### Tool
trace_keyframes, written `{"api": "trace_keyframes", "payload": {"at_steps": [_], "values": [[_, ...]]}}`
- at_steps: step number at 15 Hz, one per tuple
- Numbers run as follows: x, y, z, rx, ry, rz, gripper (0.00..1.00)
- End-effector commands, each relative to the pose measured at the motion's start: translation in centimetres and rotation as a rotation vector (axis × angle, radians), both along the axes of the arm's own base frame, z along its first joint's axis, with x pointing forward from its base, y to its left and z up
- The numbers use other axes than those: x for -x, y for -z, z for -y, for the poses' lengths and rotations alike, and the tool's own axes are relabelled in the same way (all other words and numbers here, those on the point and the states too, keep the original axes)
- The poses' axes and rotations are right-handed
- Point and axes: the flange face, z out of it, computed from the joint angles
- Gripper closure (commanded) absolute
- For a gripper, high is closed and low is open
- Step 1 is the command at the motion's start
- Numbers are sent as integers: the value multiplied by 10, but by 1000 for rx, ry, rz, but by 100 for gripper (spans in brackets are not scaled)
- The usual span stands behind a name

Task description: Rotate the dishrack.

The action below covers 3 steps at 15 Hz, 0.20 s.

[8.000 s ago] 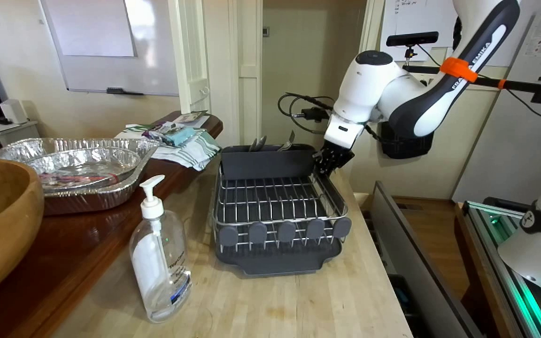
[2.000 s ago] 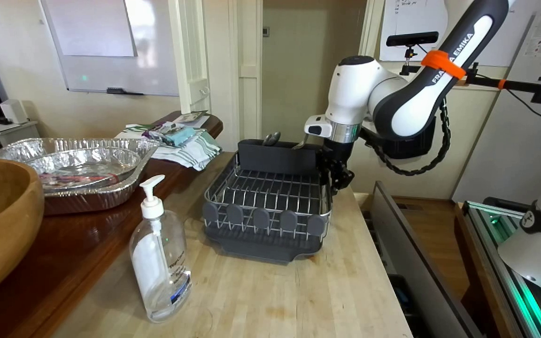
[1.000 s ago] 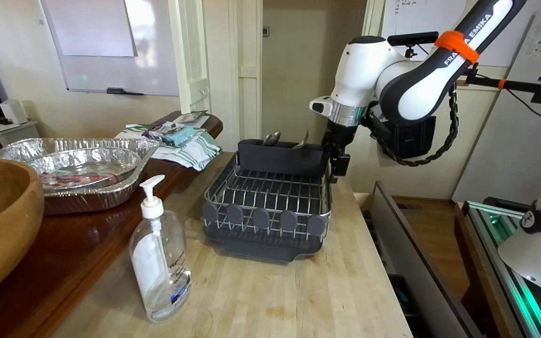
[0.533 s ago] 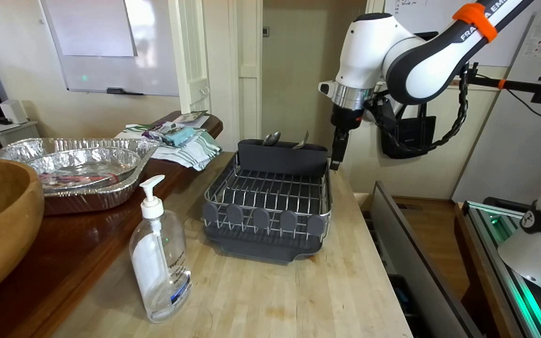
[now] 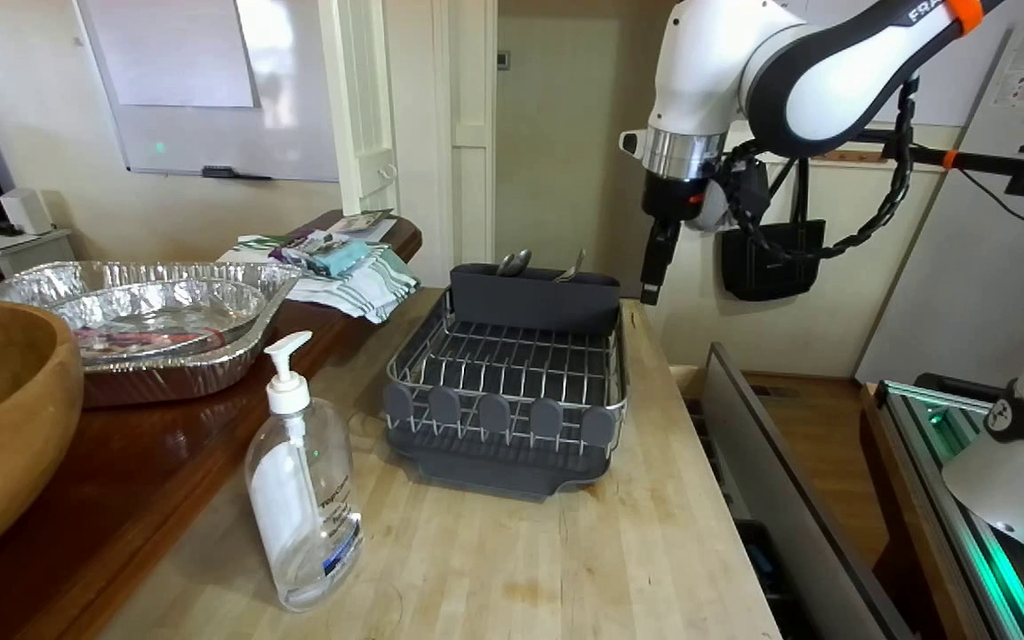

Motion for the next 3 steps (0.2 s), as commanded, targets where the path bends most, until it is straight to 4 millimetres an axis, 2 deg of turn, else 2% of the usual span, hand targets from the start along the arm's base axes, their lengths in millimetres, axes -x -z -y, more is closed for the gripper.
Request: {"api": "trace_keyframes", "payload": {"at_steps": [1,2,3], "values": [[12,-11,-2,-10,5,1,0],[1,-7,-1,-1,1,9,0],[1,-9,-1,-1,0,14,0]]}}
